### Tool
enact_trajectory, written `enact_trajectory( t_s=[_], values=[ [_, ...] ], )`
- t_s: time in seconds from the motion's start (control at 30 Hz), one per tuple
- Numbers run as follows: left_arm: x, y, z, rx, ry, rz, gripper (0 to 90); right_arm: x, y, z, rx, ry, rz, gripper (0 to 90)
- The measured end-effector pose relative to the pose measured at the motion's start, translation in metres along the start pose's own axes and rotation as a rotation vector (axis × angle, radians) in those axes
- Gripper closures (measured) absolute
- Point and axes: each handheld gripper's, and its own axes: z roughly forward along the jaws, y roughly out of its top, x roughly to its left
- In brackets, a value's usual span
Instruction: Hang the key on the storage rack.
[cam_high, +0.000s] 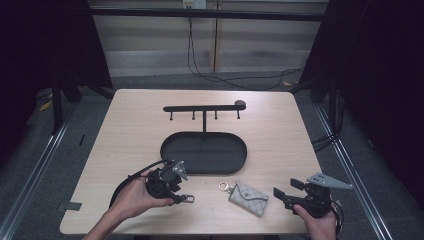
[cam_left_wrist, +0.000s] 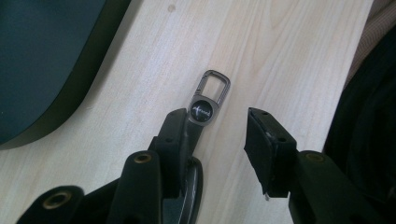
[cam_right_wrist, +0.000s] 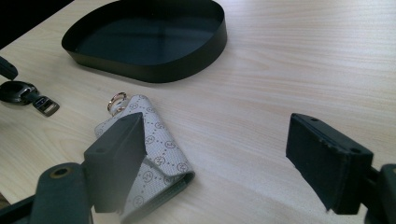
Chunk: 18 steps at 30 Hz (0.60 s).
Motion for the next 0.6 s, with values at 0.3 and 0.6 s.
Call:
enact_trajectory(
  t_s=[0.3,0.6],
  values=[
    [0.002,0.007,0.012,0.065,0.002,0.027,59.1,0.000,0.000,0.000,0.005,0.002,-0.003,19.8],
    [0.005,0.007,0.024,0.100,0.022,0.062,55.3,0.001,0.000,0.001,0.009,-0.001,-0.006,19.9]
  ],
)
